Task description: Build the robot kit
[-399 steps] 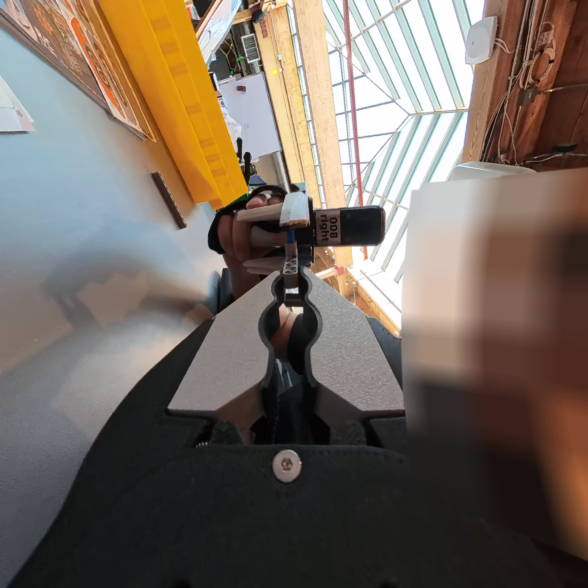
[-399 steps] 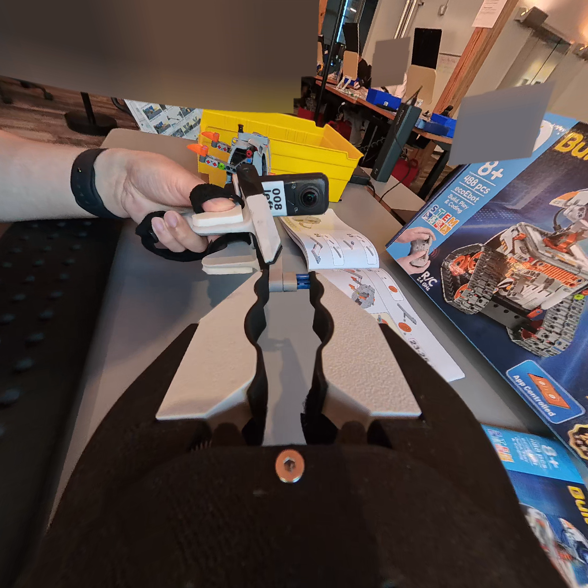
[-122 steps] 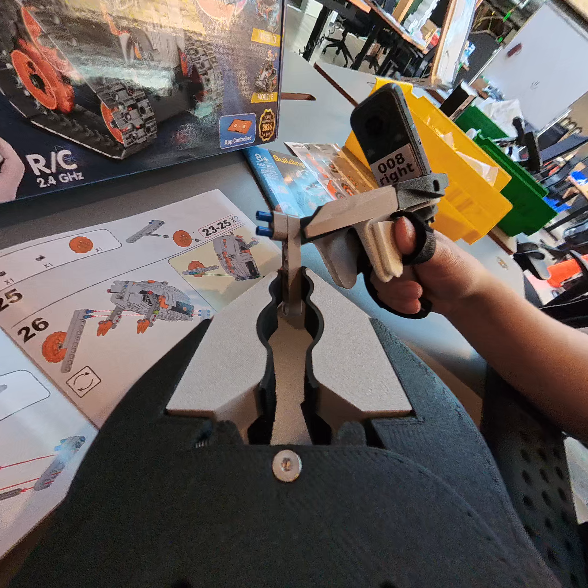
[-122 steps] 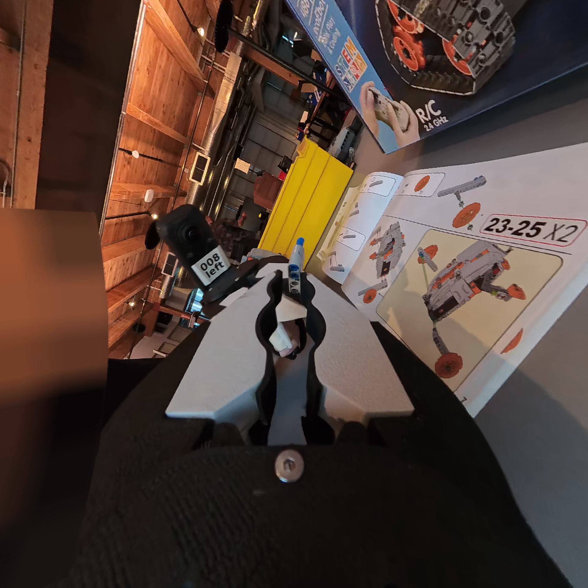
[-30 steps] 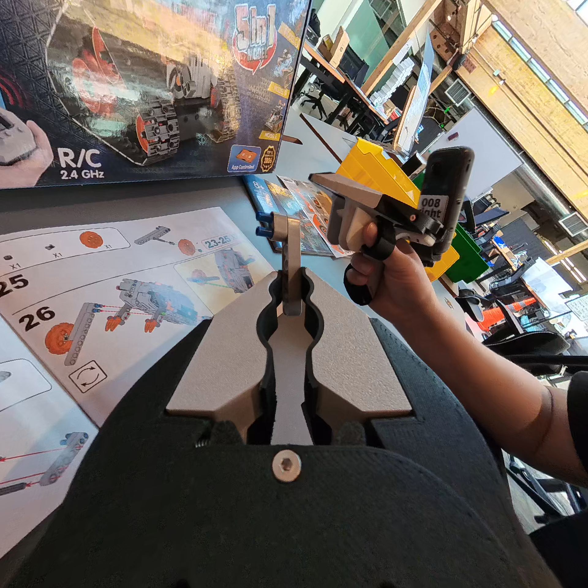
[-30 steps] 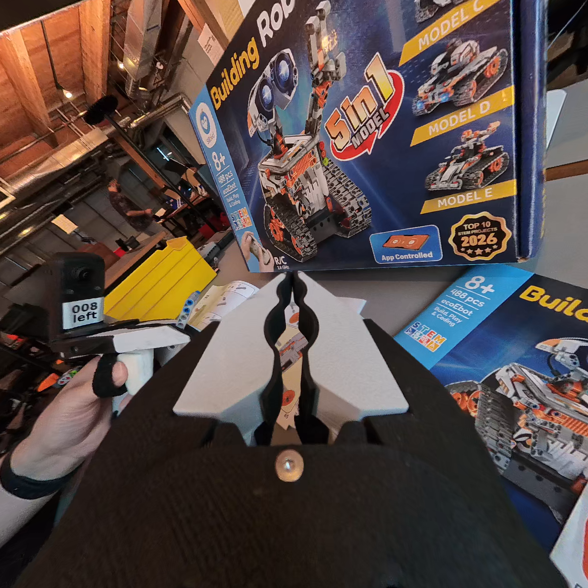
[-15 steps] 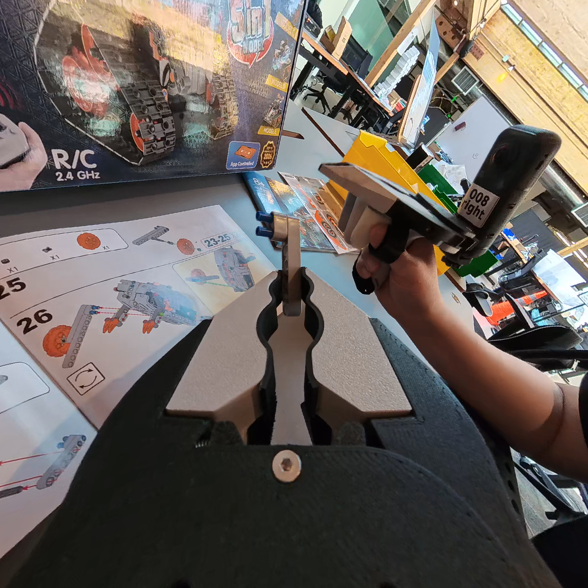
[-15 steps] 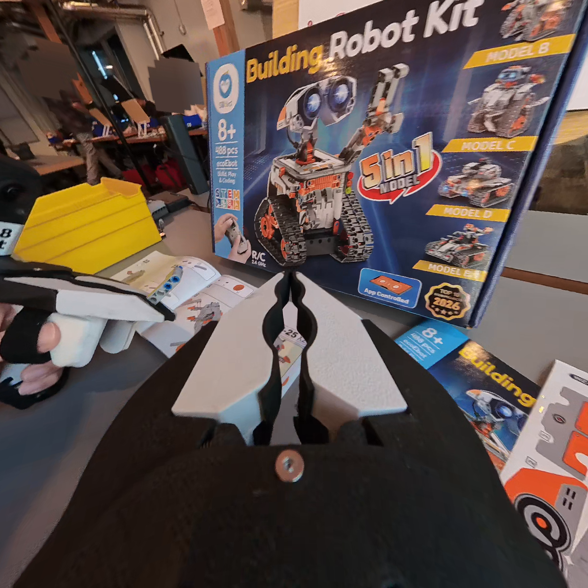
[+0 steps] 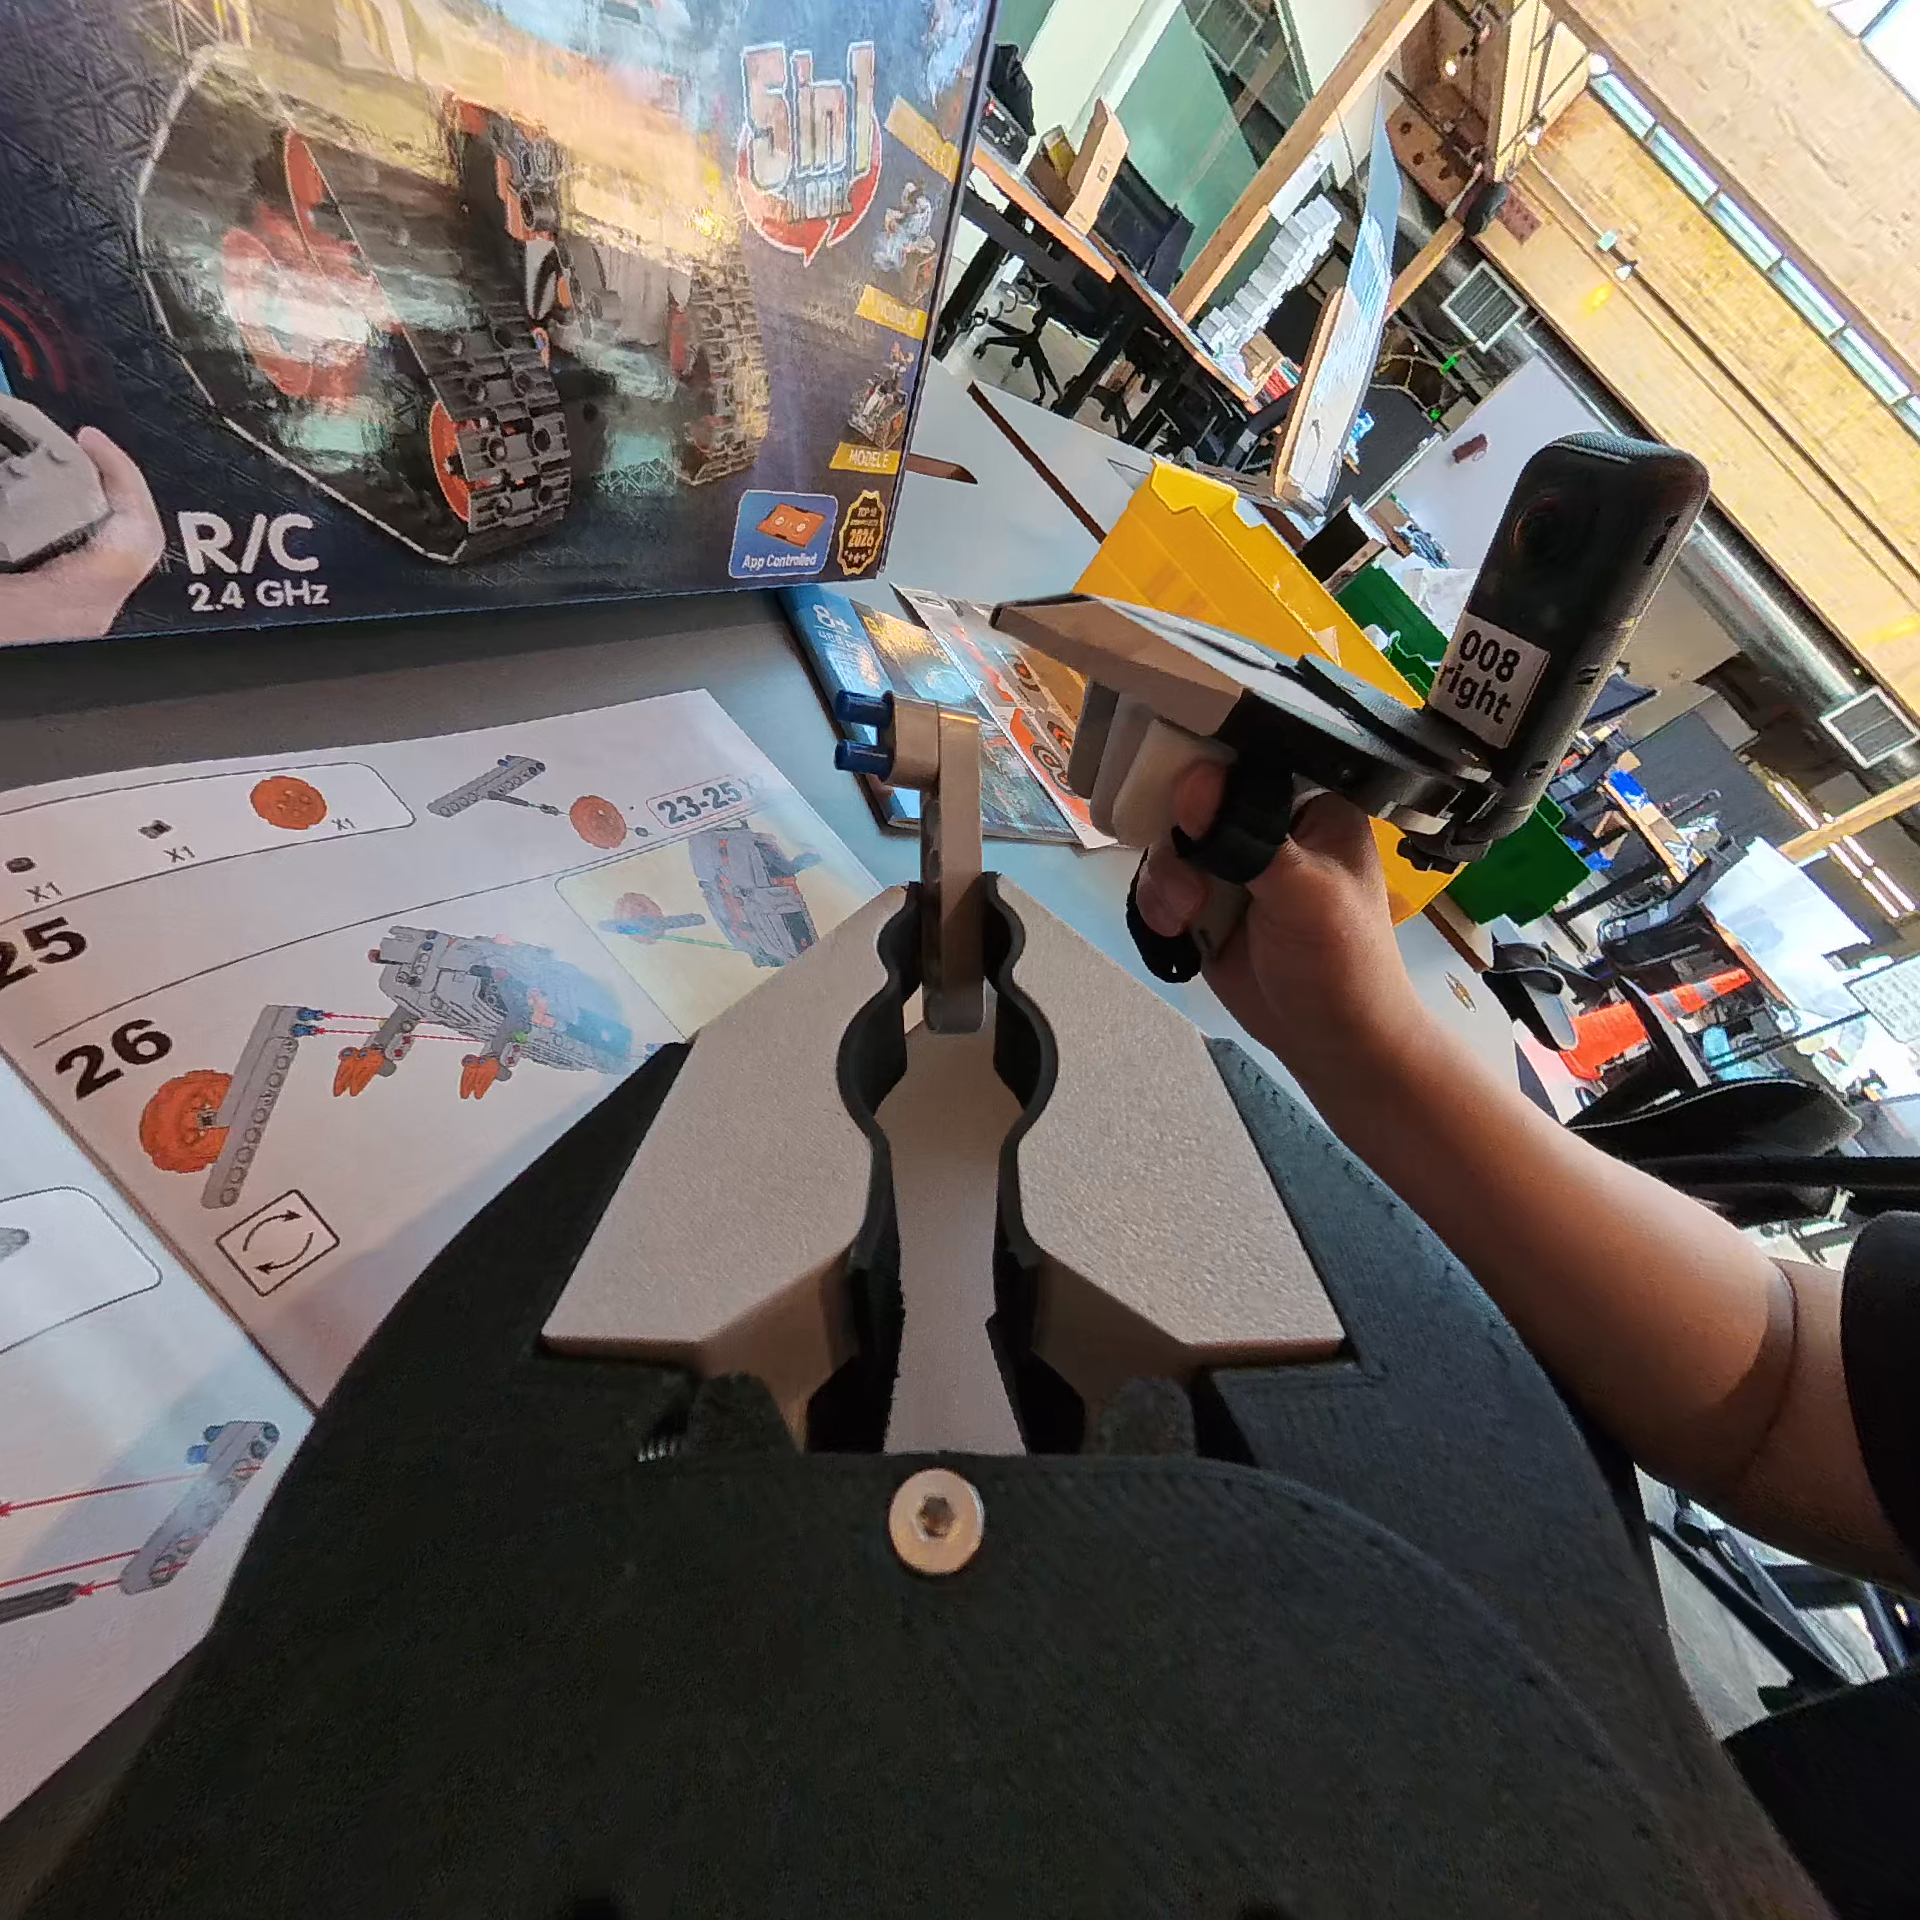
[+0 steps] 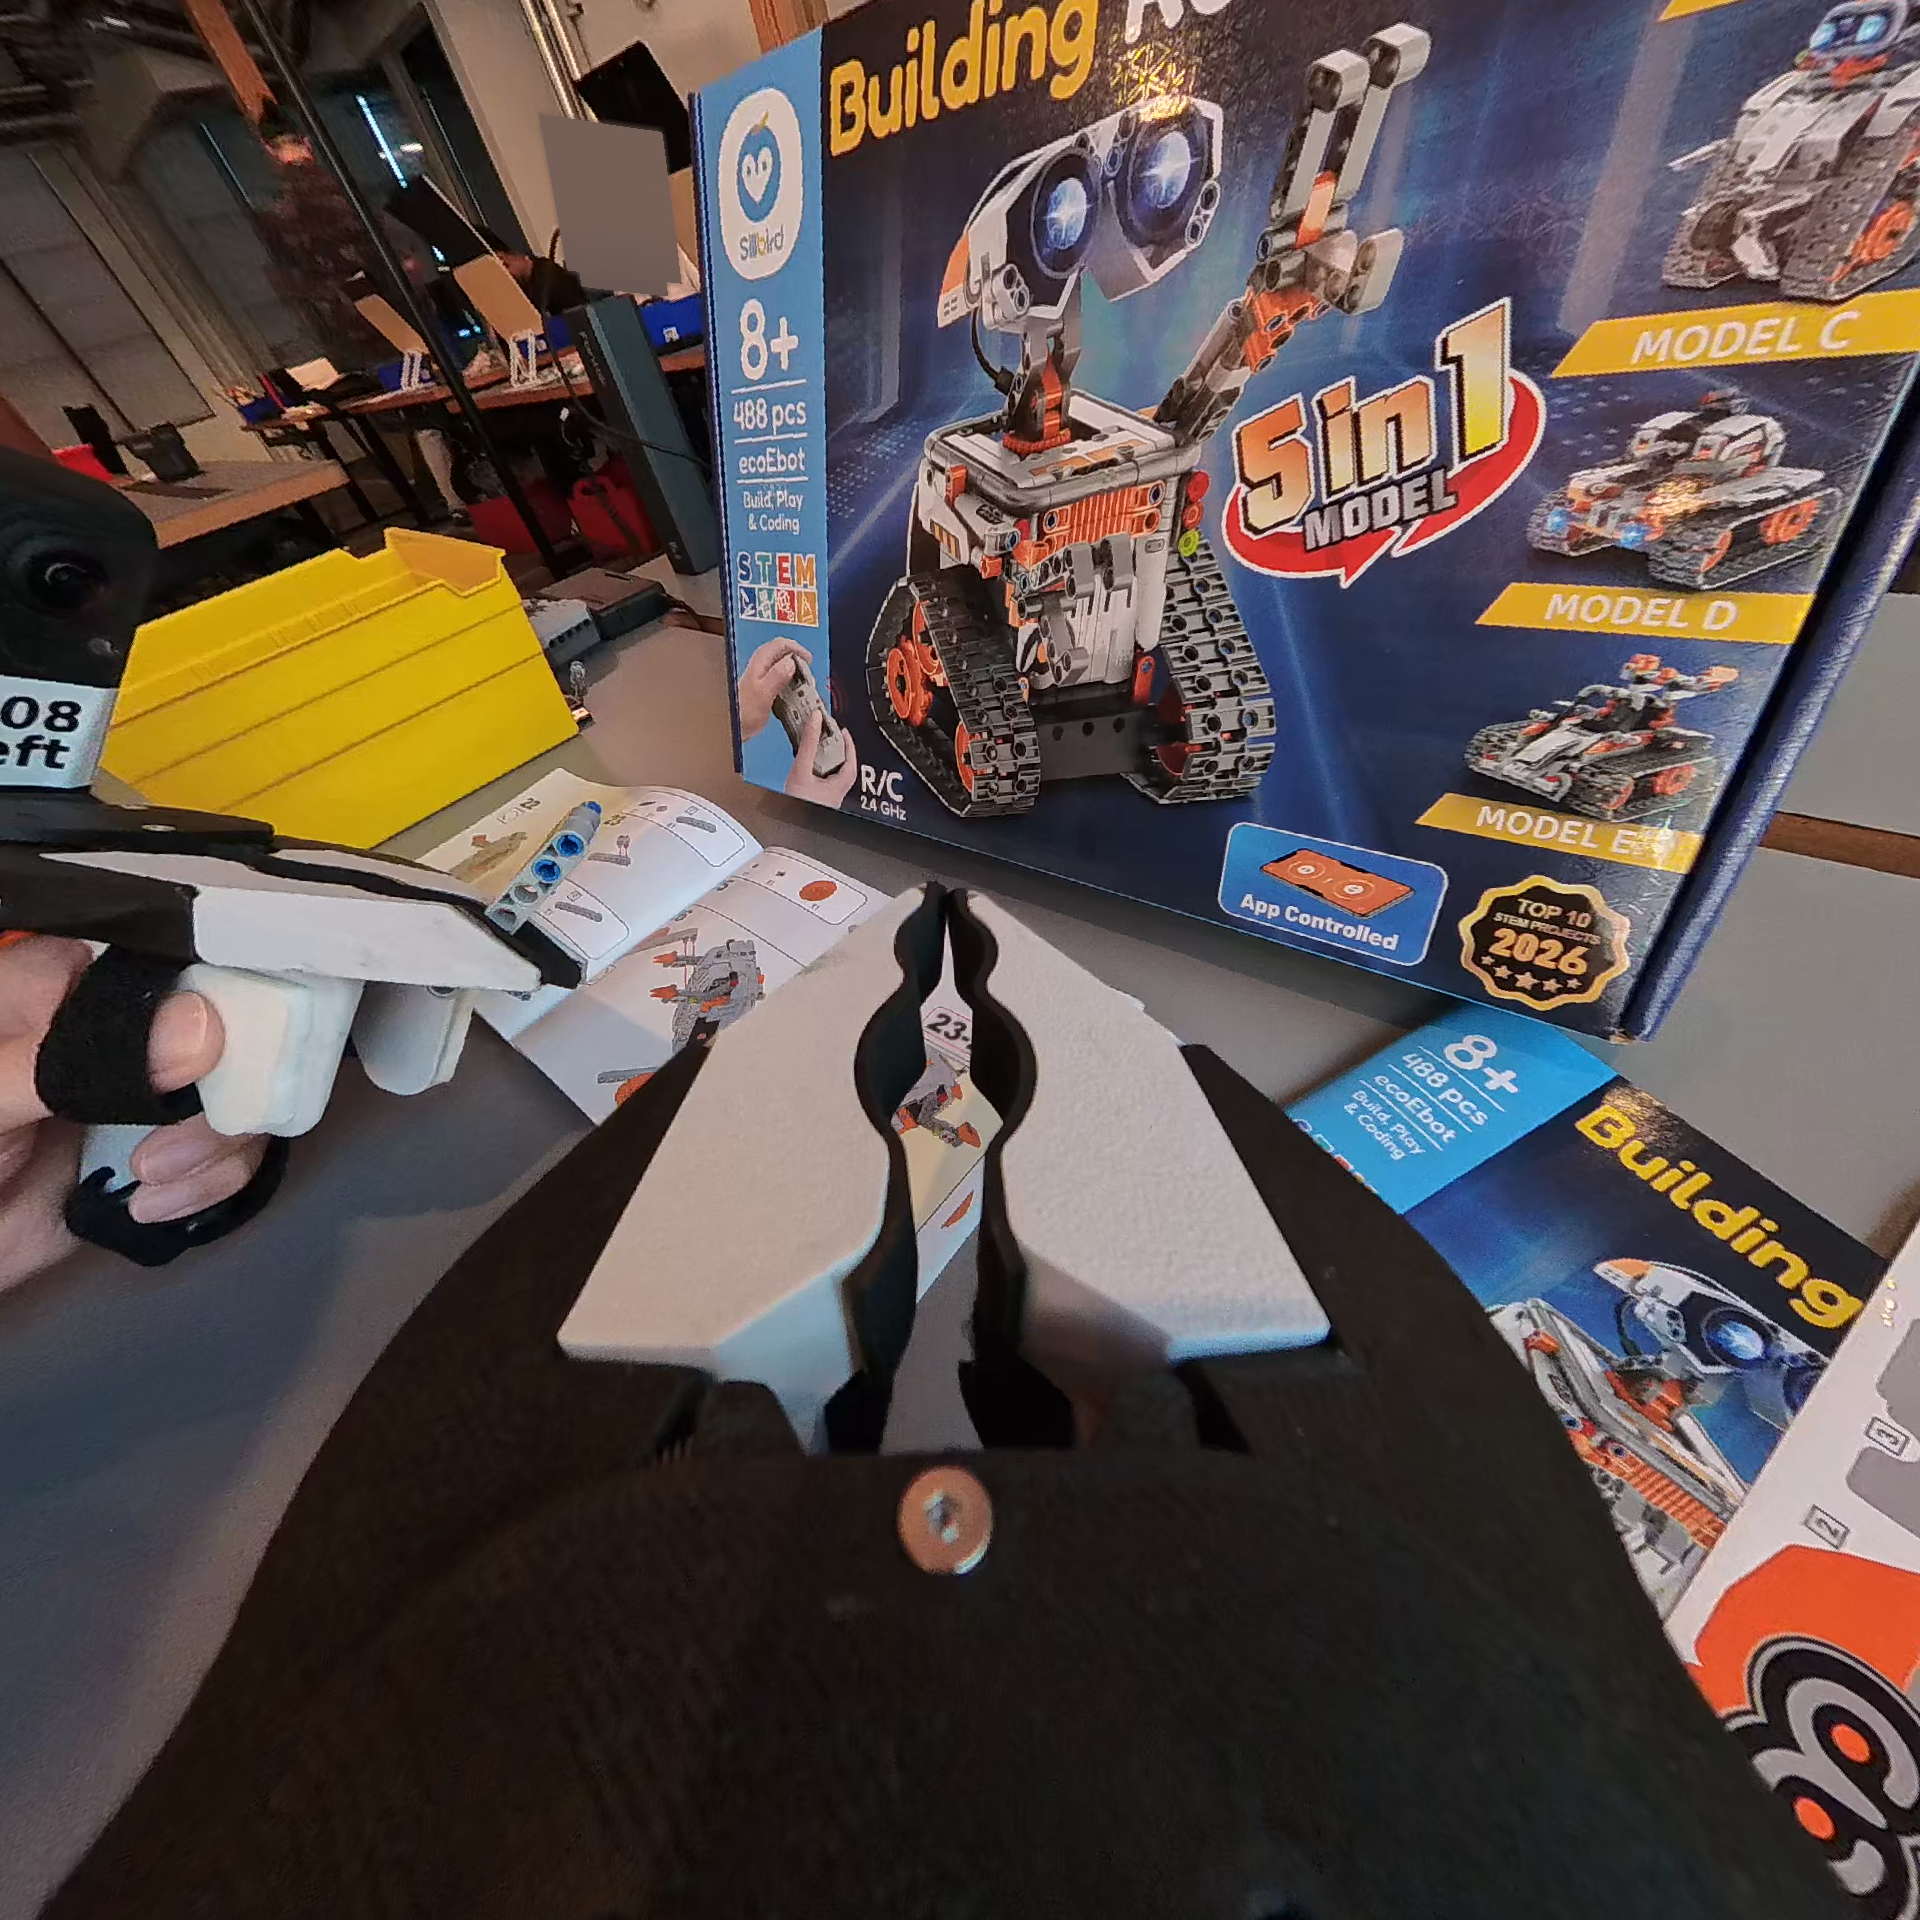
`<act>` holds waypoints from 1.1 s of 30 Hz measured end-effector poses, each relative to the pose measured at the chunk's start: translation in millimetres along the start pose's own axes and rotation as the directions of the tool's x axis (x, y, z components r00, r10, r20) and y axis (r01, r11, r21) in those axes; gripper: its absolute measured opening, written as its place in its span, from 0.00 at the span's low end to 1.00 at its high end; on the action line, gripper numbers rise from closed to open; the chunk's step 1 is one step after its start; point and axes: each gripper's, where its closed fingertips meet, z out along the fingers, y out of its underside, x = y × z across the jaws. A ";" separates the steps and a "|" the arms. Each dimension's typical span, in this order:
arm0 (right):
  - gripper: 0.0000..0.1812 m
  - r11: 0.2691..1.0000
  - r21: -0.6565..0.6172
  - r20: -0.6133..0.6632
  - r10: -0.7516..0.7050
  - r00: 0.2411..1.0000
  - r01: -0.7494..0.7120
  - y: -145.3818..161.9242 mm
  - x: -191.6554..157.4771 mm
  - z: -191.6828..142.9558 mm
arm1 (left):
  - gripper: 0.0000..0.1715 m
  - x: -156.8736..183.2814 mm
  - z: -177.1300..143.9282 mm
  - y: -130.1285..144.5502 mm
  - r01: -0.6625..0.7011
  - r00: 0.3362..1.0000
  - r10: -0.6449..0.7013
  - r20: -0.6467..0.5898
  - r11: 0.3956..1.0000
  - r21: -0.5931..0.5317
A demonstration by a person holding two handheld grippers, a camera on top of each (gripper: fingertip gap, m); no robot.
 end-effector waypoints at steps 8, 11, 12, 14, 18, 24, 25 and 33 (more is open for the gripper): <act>0.00 1.000 -0.006 0.007 0.002 1.000 -0.002 0.9 -1.3 0.7 | 0.04 -0.4 1.3 2.3 -0.005 1.000 0.005 0.003 1.000 -0.012; 0.00 1.000 0.000 0.007 0.010 1.000 -0.010 0.1 -0.4 0.0 | 0.04 -1.0 1.0 2.0 -0.004 1.000 0.004 0.005 1.000 -0.011; 0.00 1.000 0.000 0.008 0.012 1.000 -0.012 0.0 -0.3 0.1 | 0.04 -1.1 1.0 1.9 -0.005 1.000 0.005 0.006 1.000 -0.010; 0.00 1.000 0.000 0.009 0.016 1.000 -0.016 0.2 -0.1 0.1 | 0.04 -1.6 0.9 2.1 -0.009 1.000 0.009 0.010 1.000 -0.012; 0.00 1.000 -0.005 0.010 0.019 1.000 -0.019 1.3 0.0 0.6 | 0.04 -2.4 1.9 4.4 -0.037 0.999 0.038 0.031 0.999 -0.030; 0.00 0.999 -0.013 0.016 0.031 0.999 -0.031 3.1 0.2 1.6 | 0.04 -2.8 1.8 4.6 -0.103 0.992 0.106 0.071 0.994 -0.045; 0.00 0.999 -0.014 0.017 0.034 0.999 -0.034 3.3 0.1 1.8 | 0.05 -2.5 2.0 4.6 -0.107 0.991 0.110 0.071 0.993 -0.047; 0.00 0.997 -0.021 0.079 0.074 0.994 -0.072 4.4 -8.8 3.8 | 0.05 -1.4 3.0 6.1 -0.113 0.991 0.117 0.068 0.992 -0.056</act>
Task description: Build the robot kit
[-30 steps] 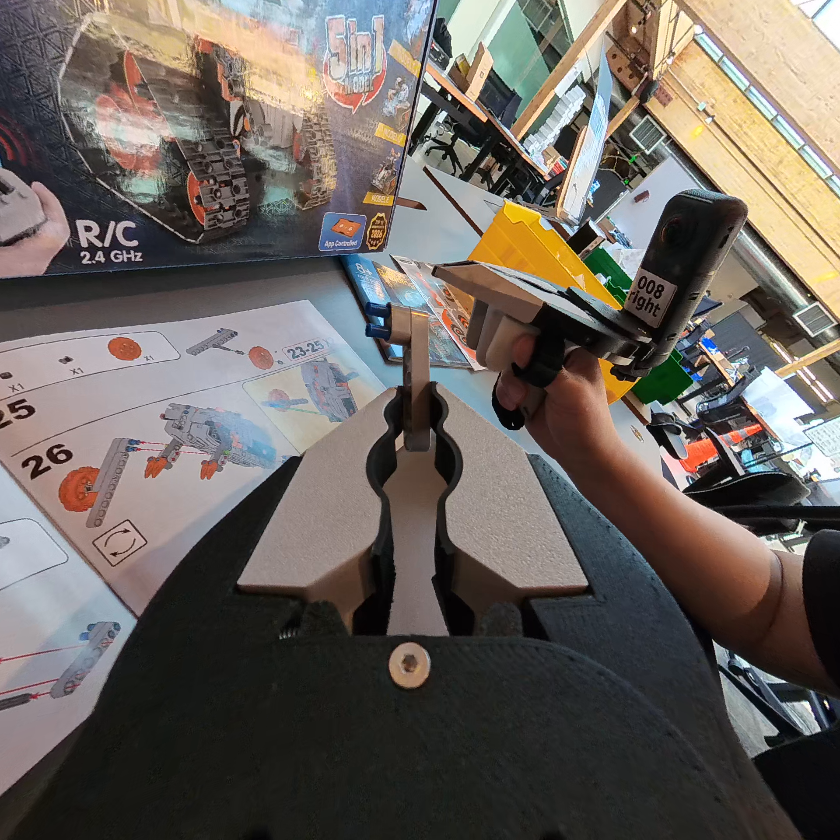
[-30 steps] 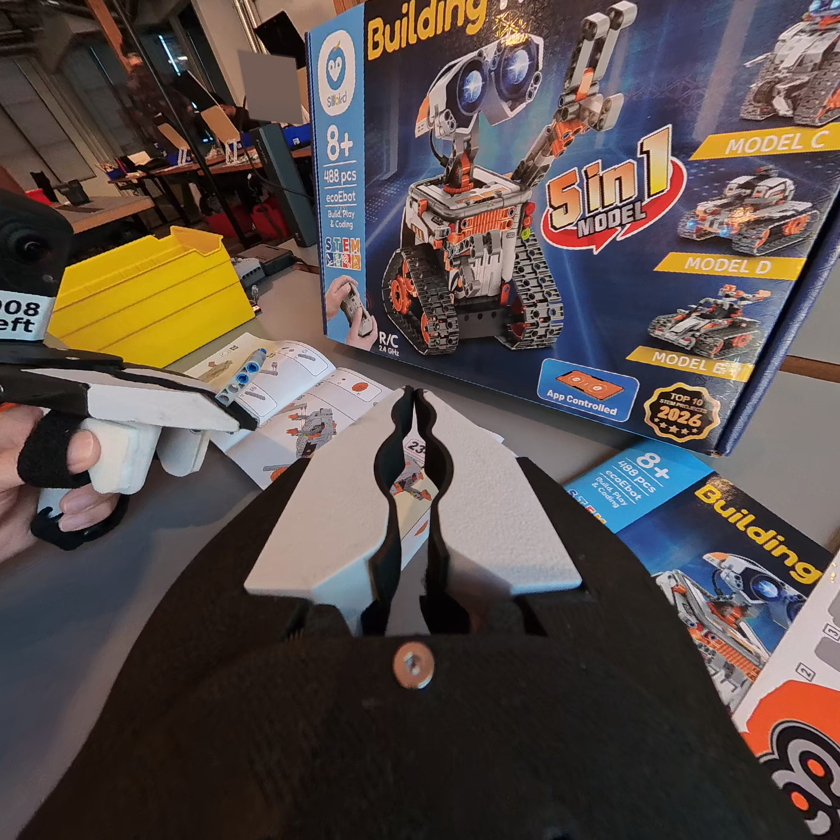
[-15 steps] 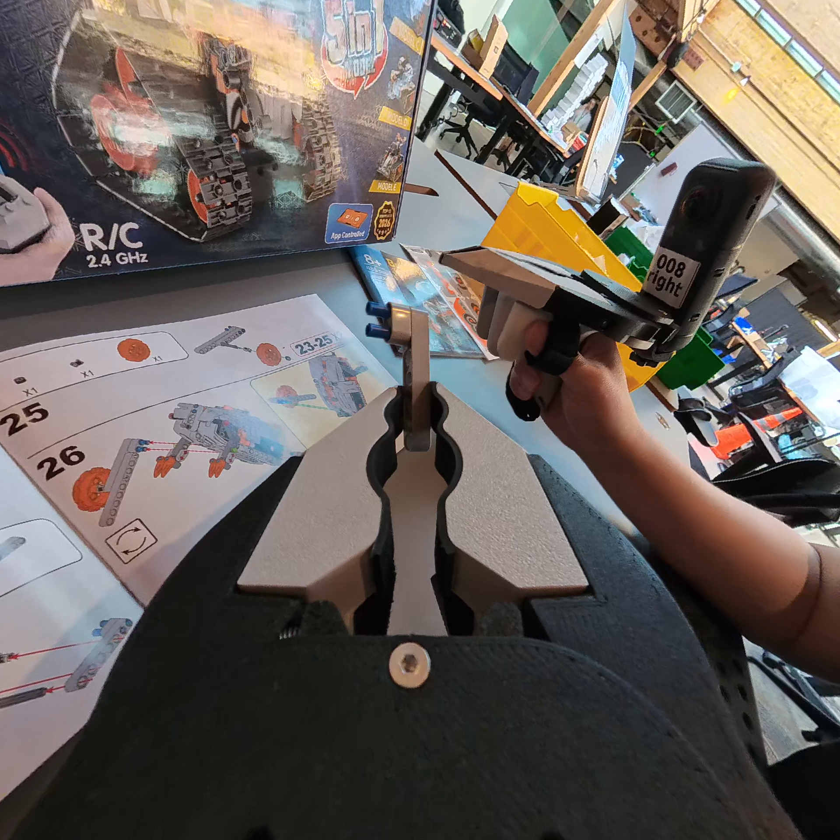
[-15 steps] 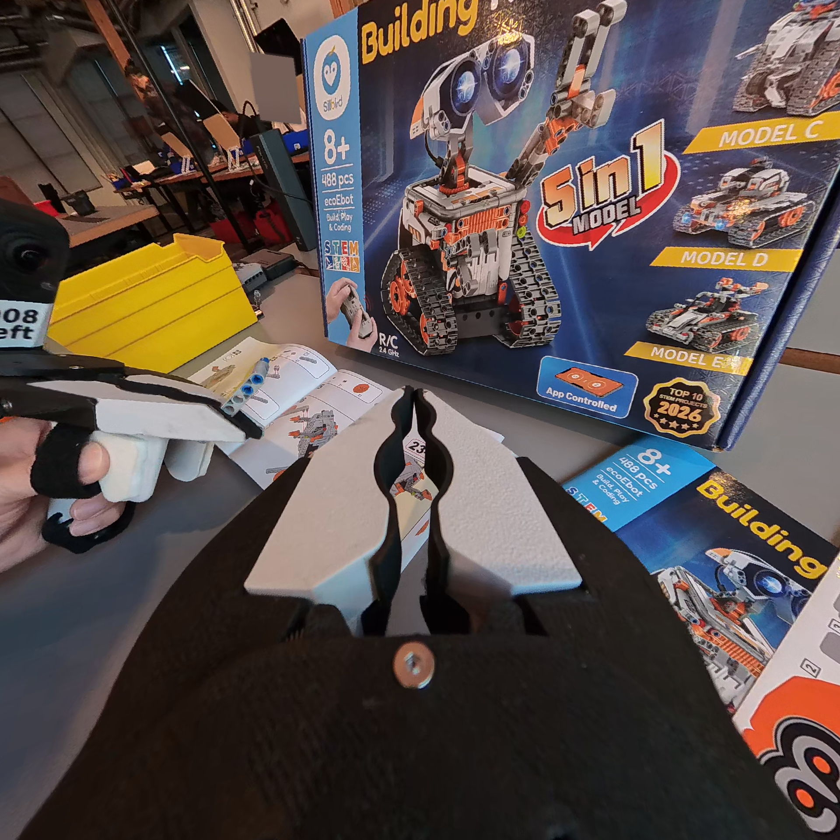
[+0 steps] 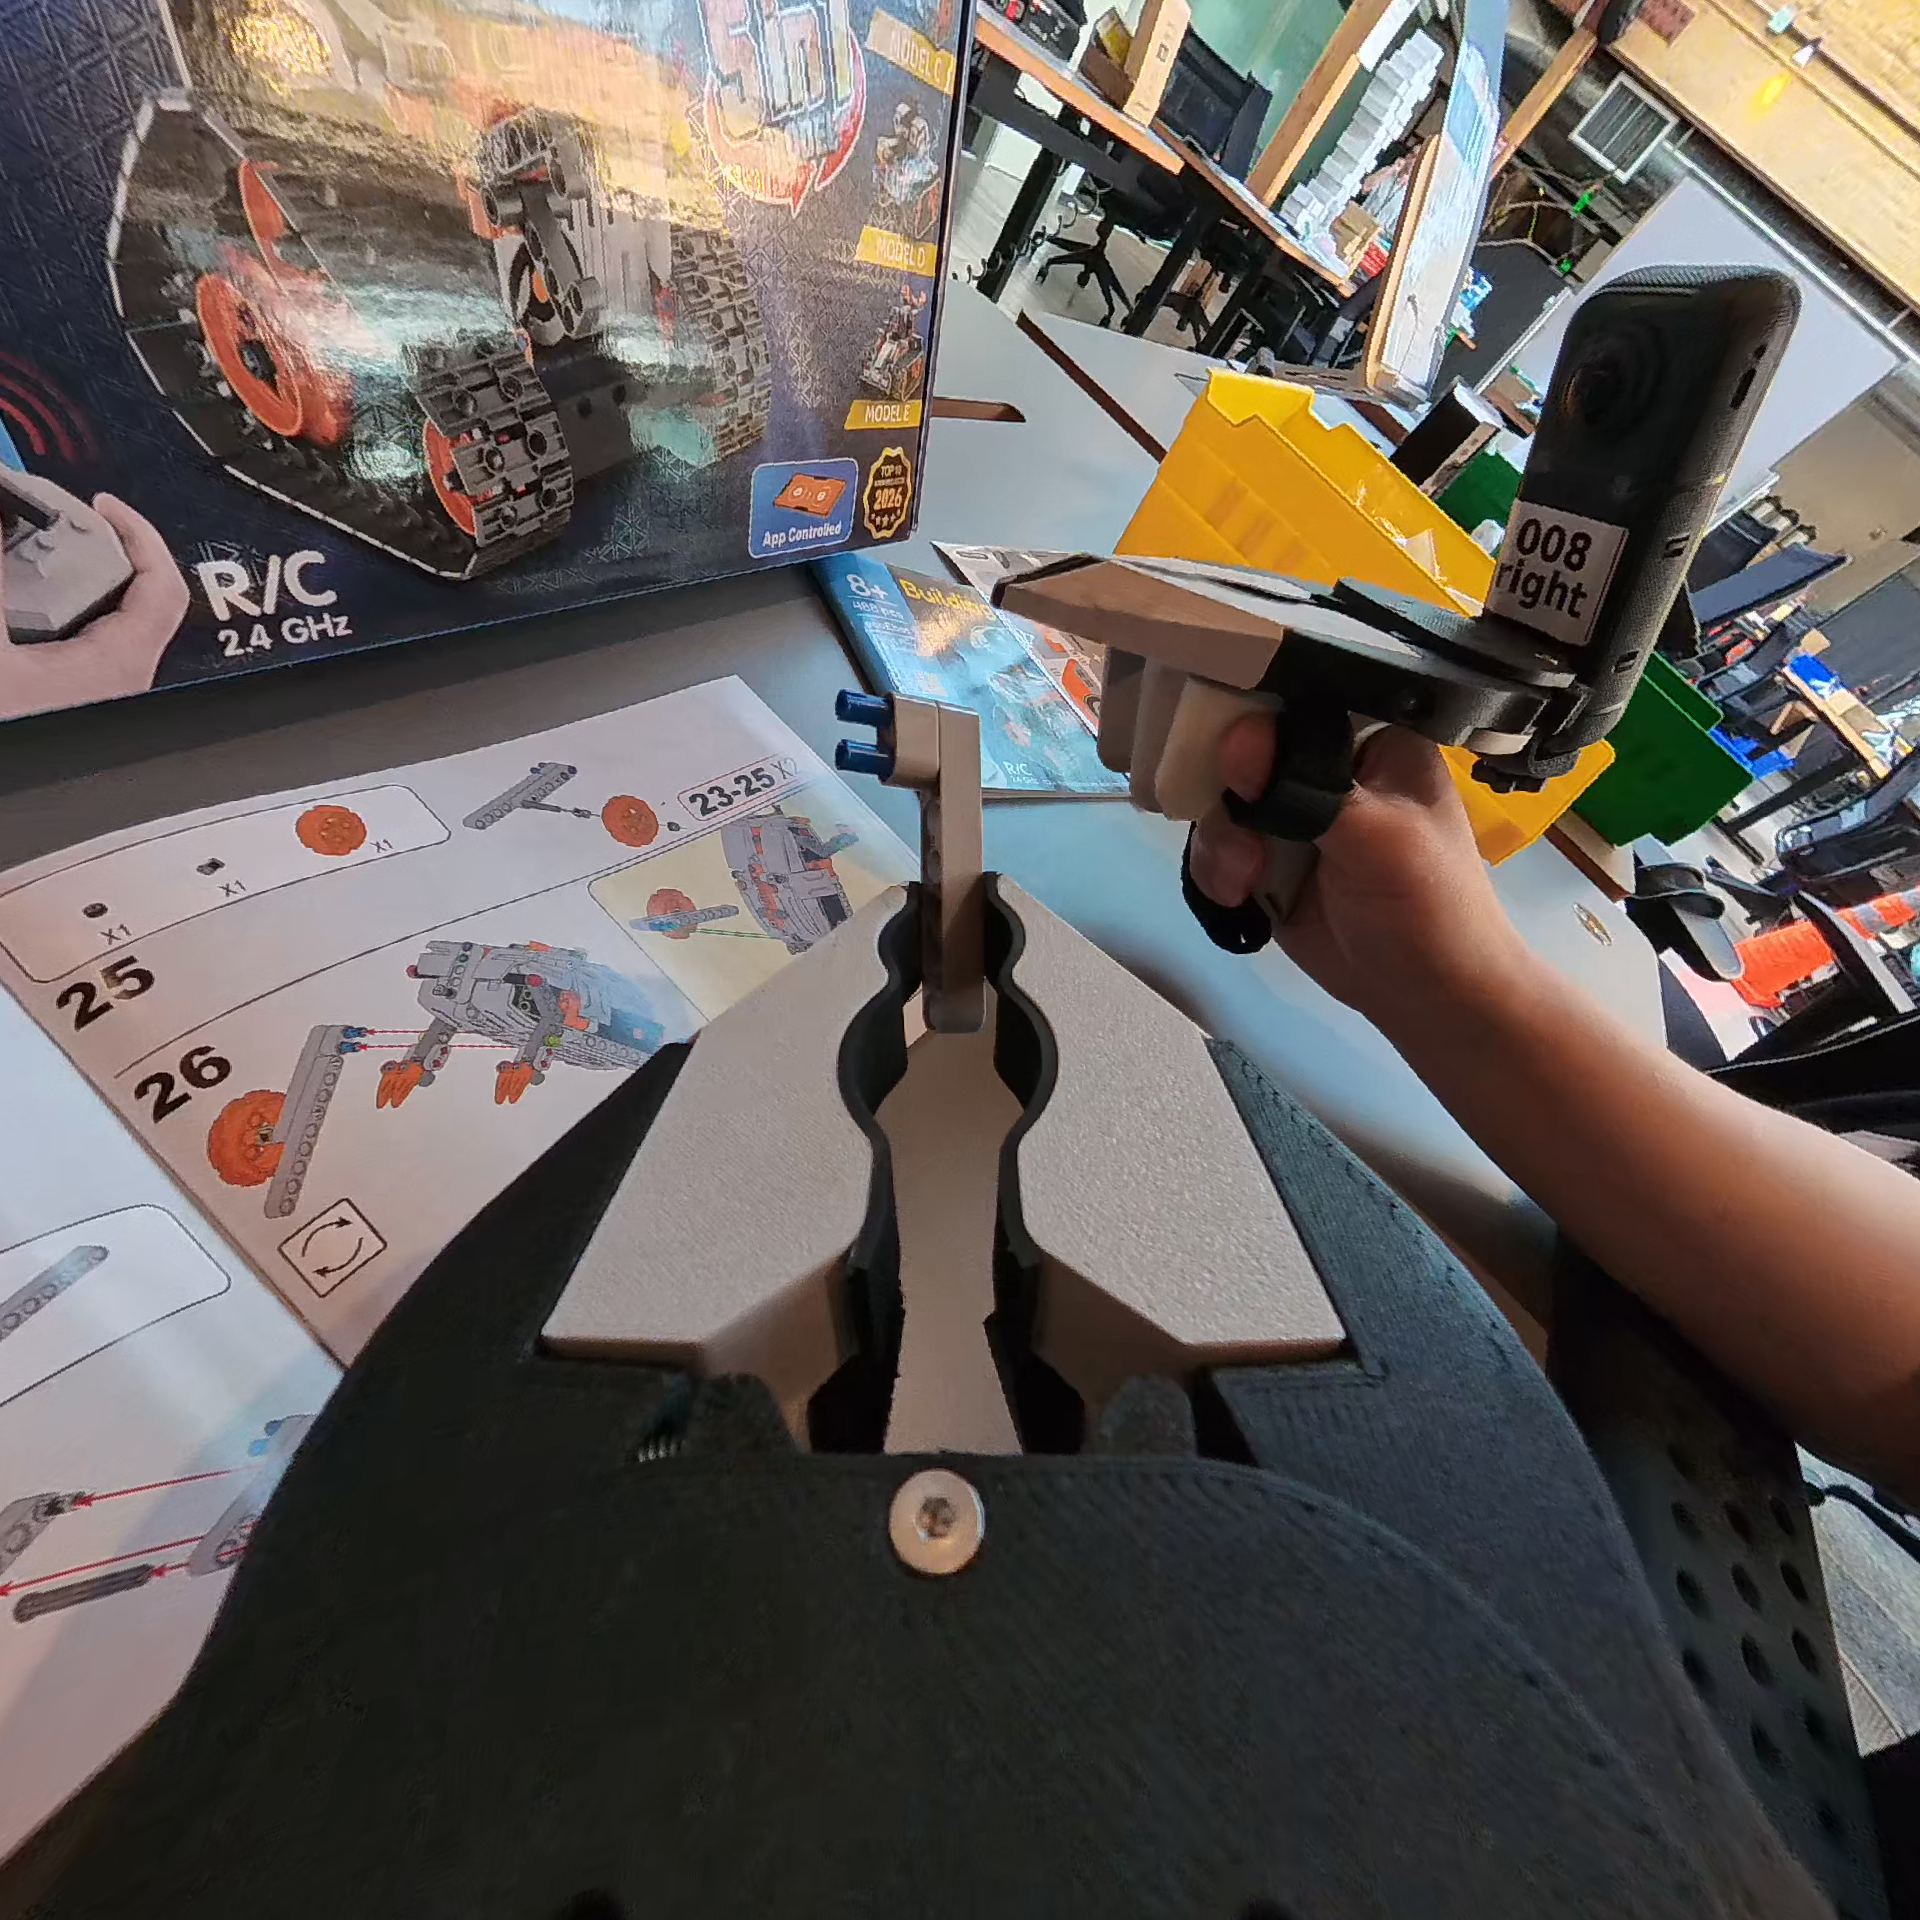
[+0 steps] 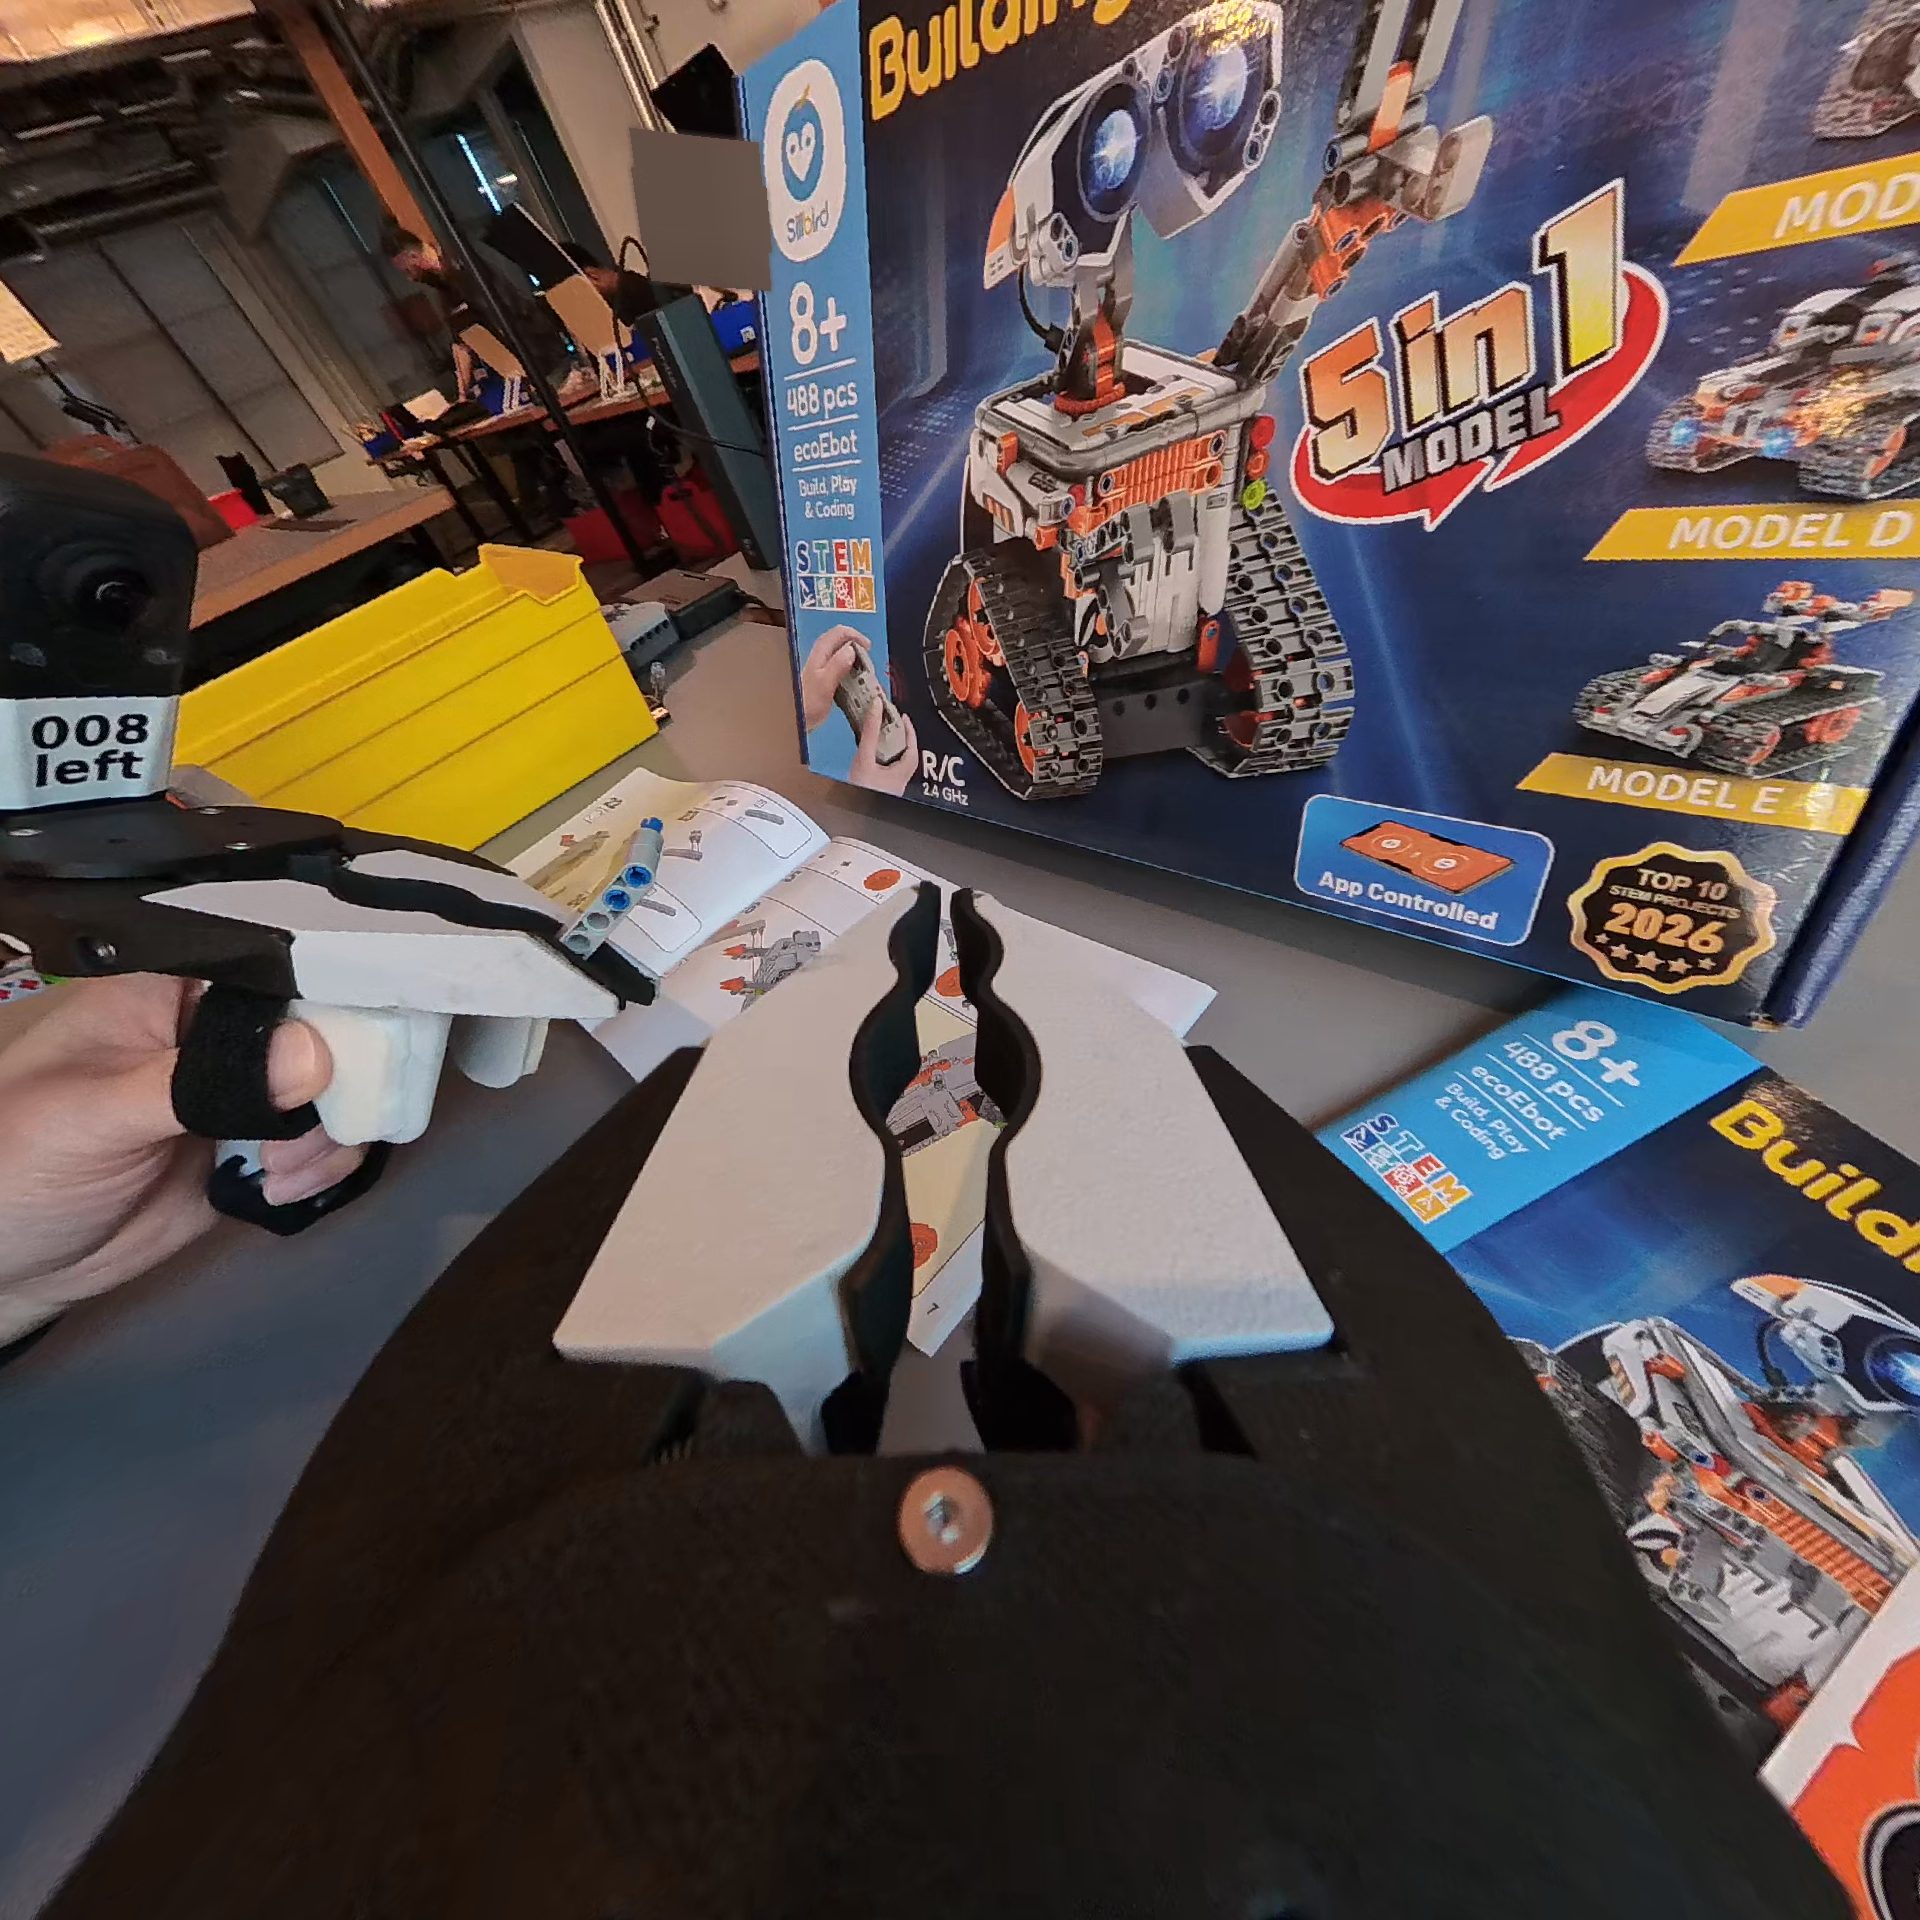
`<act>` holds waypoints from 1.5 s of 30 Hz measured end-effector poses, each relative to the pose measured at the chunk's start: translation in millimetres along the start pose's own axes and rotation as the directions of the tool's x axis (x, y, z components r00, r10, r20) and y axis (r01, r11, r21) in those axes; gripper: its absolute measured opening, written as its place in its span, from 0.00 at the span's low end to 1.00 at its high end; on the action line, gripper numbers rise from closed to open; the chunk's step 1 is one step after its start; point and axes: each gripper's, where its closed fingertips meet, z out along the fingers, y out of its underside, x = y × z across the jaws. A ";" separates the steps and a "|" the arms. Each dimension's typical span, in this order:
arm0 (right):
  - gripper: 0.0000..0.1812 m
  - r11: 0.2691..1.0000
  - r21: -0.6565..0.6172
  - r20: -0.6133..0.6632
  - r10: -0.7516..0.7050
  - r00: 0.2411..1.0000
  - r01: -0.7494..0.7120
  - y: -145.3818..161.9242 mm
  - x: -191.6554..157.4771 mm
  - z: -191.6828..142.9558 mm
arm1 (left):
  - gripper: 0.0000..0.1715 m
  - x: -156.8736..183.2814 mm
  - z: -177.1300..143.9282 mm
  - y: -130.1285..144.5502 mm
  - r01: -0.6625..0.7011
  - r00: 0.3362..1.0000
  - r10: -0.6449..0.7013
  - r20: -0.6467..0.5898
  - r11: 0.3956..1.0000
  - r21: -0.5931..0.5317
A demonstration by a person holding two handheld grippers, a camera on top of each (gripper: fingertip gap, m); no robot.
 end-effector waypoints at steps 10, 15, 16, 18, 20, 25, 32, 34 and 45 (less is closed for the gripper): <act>0.01 0.999 0.001 0.066 0.046 0.997 -0.046 0.8 -7.3 1.6 | 0.05 3.6 3.0 3.2 -0.084 0.996 0.085 0.021 0.996 -0.027; 0.01 0.998 0.007 0.058 0.058 0.997 -0.059 -0.8 -4.5 -0.1 | 0.05 4.3 4.3 5.1 -0.112 0.993 0.113 0.032 0.993 -0.041; 0.01 0.998 0.008 0.058 0.062 0.996 -0.063 -0.8 -4.3 -0.1 | 0.04 4.0 4.0 4.8 -0.107 0.994 0.109 0.031 0.993 -0.040; 0.01 0.998 0.007 0.058 0.068 0.996 -0.068 -0.4 -3.8 0.1 | 0.05 2.4 3.1 4.0 -0.093 0.995 0.095 0.033 0.995 -0.034; 0.01 0.998 0.006 0.057 0.069 0.996 -0.070 0.0 -3.4 0.1 | 0.05 0.0 1.7 2.4 -0.077 0.996 0.078 0.038 0.997 -0.024; 0.01 0.997 0.006 0.055 0.071 0.996 -0.071 0.0 -2.9 -0.2 | 0.05 -2.9 -0.8 -0.7 0.005 1.000 -0.005 0.010 1.000 0.006; 0.01 0.997 0.010 0.052 0.076 0.996 -0.076 -0.5 -1.9 -0.7 | 0.05 -3.6 -1.5 -1.5 -0.012 1.000 0.012 0.025 1.000 0.007; 0.01 0.997 0.010 0.051 0.076 0.996 -0.077 -0.5 -1.8 -0.8 | 0.05 -3.6 -1.6 -1.7 -0.013 1.000 0.013 0.026 1.000 0.008; 0.01 0.997 0.009 0.048 0.077 0.996 -0.078 -0.2 -0.7 -0.7 | 0.05 -4.9 -2.1 -2.0 -0.017 0.999 0.016 0.034 1.000 0.009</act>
